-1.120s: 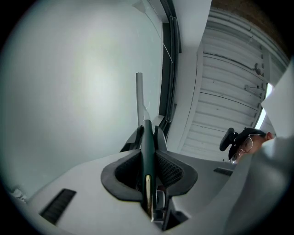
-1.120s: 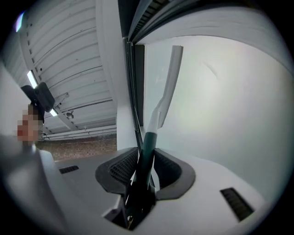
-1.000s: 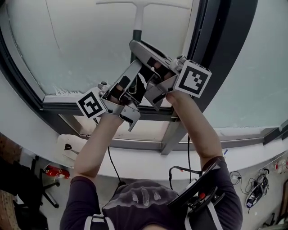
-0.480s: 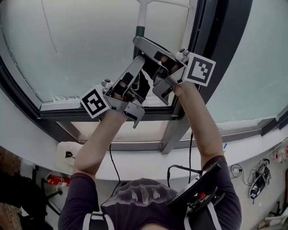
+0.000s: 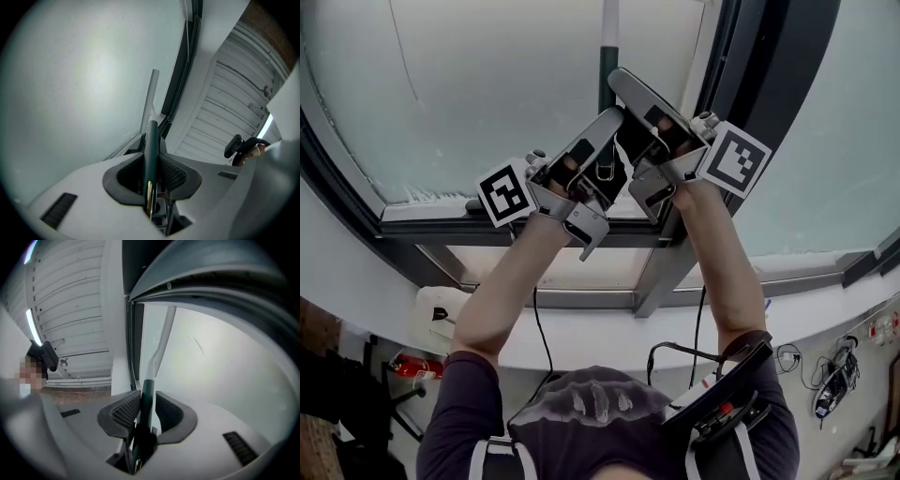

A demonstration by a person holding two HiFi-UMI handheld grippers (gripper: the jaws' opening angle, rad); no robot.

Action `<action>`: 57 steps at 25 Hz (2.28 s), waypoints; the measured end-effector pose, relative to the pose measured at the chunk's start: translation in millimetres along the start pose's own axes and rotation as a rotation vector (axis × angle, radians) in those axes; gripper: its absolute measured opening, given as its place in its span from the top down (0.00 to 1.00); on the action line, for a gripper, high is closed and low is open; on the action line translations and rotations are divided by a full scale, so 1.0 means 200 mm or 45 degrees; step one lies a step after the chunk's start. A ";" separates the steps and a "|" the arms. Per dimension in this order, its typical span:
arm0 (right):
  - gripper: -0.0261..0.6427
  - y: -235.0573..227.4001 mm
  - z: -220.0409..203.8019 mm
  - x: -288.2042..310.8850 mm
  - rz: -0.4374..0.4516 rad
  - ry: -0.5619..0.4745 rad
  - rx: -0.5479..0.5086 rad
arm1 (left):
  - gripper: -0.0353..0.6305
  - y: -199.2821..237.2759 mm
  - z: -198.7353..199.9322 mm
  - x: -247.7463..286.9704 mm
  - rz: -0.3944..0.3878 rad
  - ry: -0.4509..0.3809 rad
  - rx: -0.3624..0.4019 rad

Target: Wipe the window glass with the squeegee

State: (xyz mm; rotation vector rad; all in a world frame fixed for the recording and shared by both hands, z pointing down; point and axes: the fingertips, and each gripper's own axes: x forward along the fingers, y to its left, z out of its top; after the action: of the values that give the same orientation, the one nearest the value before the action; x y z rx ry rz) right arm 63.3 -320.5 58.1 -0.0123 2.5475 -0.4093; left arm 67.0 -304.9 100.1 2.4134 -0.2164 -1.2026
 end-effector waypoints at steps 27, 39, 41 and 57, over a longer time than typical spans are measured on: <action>0.85 -0.07 -0.31 -0.25 -0.084 0.074 0.052 | 0.80 0.16 -0.25 -0.29 0.192 0.007 -0.046; 0.85 -0.07 -0.47 -0.33 -0.113 0.095 0.083 | 0.80 0.22 -0.37 -0.45 0.264 -0.022 -0.107; 0.85 -0.09 -0.48 -0.33 -0.130 0.107 0.109 | 0.80 0.23 -0.38 -0.45 0.277 -0.031 -0.122; 0.85 -0.20 -0.76 -0.64 -0.297 0.201 0.269 | 0.80 0.30 -0.65 -0.63 0.363 -0.064 -0.206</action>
State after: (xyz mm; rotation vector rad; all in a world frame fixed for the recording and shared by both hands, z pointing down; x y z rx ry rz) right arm 88.5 -302.3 259.2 -0.2079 2.6523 -0.7976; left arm 96.0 -277.3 286.8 2.1299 -0.4449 -1.1057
